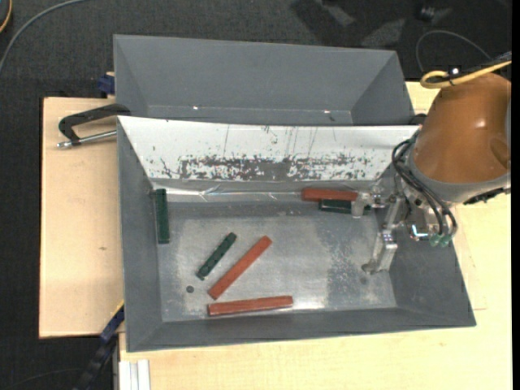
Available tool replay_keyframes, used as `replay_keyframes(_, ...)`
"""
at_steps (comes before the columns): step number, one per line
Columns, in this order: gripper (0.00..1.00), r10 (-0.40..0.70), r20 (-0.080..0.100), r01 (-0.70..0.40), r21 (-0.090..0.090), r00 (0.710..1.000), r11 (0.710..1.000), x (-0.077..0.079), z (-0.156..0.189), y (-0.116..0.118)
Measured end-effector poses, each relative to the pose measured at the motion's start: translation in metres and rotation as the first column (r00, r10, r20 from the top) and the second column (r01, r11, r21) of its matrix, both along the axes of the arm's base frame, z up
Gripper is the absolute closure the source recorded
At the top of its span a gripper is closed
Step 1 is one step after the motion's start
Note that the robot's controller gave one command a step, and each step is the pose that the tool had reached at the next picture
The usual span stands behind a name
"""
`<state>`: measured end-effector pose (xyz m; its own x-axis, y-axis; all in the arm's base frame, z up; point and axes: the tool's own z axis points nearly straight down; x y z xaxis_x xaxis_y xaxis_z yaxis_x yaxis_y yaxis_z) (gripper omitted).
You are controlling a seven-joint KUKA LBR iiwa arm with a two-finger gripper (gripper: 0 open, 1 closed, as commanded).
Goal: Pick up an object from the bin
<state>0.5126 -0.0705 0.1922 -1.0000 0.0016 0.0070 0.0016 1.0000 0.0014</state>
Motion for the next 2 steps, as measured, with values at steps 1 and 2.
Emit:
replay_keyframes(1,0.00,0.199,0.014,-0.199,0.001,0.980,0.980,0.014,0.007,0.100)
replay_keyframes(2,0.00,0.485,0.004,-0.485,0.002,0.874,0.874,0.029,-0.124,0.161)
